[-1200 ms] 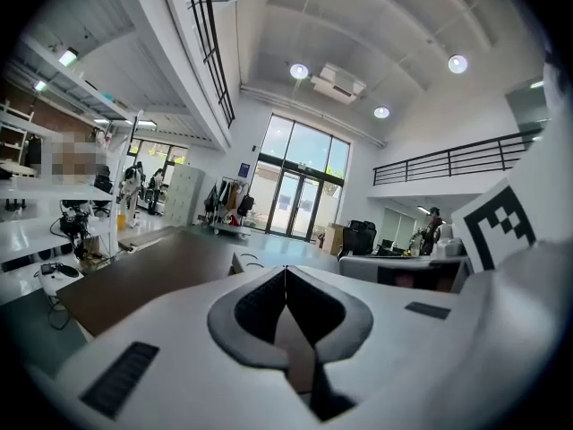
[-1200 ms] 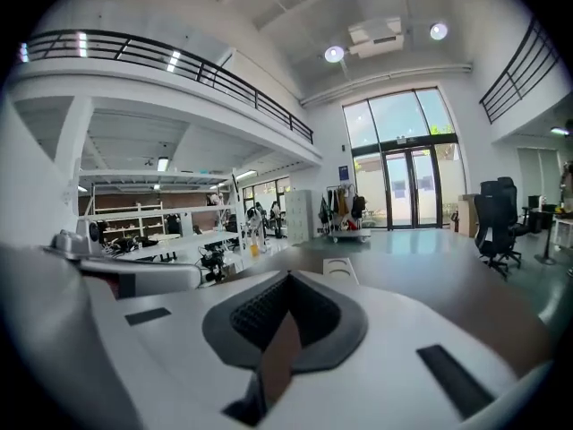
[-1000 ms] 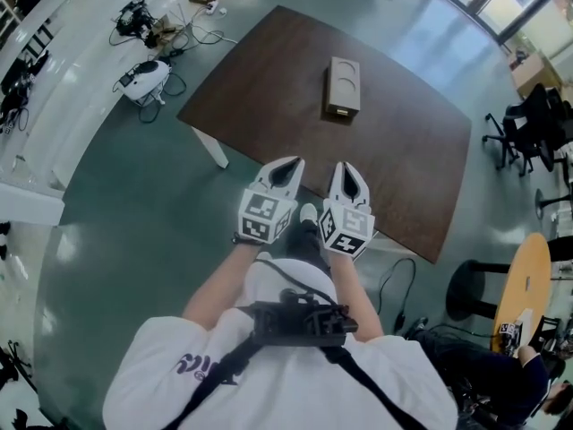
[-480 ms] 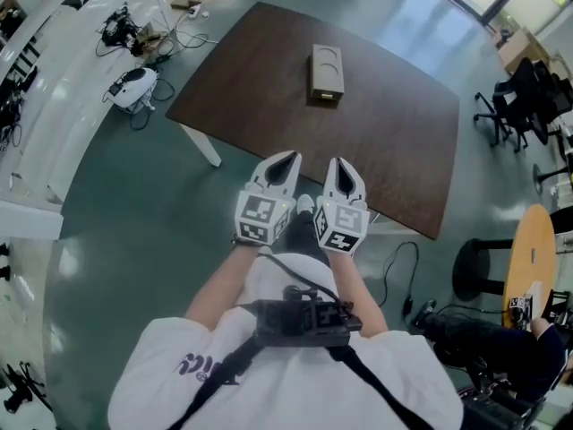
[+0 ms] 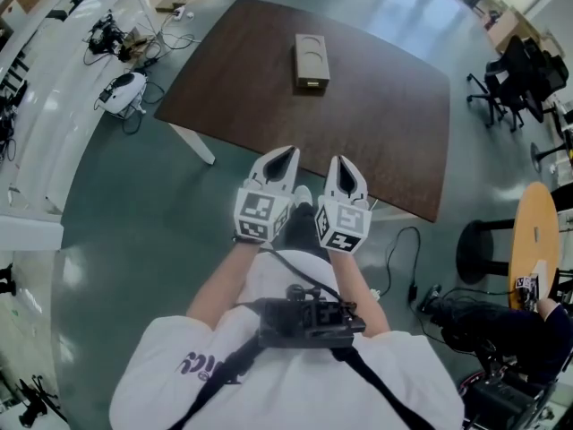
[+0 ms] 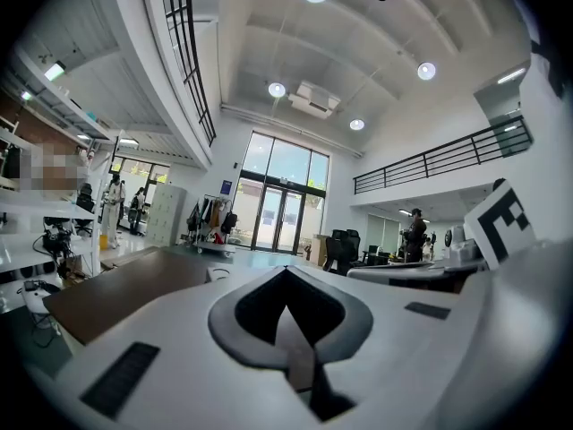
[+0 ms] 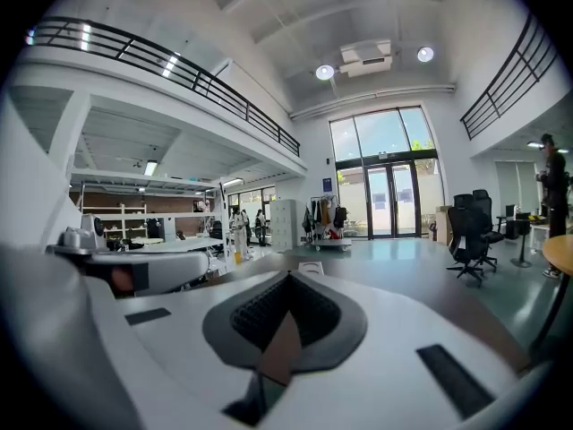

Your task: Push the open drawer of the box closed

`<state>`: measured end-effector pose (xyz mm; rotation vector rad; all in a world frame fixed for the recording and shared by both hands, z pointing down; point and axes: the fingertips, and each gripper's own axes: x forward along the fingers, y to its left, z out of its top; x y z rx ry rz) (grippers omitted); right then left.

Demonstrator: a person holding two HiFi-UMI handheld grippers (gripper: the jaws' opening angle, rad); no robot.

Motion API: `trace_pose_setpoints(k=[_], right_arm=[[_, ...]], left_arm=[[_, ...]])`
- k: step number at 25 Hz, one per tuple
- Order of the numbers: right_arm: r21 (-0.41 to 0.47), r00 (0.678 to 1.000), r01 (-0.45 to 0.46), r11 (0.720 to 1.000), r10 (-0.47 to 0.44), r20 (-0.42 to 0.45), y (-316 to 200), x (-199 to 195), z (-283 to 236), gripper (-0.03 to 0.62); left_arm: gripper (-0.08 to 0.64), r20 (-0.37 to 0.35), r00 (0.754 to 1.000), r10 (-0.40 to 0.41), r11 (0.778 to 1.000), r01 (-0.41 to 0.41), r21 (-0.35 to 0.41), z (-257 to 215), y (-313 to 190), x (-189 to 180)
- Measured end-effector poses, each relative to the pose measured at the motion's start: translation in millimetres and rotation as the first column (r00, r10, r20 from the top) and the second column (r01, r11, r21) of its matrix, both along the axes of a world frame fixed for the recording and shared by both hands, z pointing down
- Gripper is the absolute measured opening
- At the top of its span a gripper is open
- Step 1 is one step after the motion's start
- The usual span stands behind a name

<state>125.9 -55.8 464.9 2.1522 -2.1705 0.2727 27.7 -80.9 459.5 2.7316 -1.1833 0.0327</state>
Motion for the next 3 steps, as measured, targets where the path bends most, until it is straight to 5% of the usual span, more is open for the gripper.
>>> trace_pose_setpoints(k=[3], right_arm=[[-0.011,1.0,-0.007,1.0,0.007,0.004,-0.1,8.4,8.3,0.006]], left_arm=[[0.009,0.006,1.0,0.015,1.0,-0.015,-0.01,6.6,2.4,9.3]])
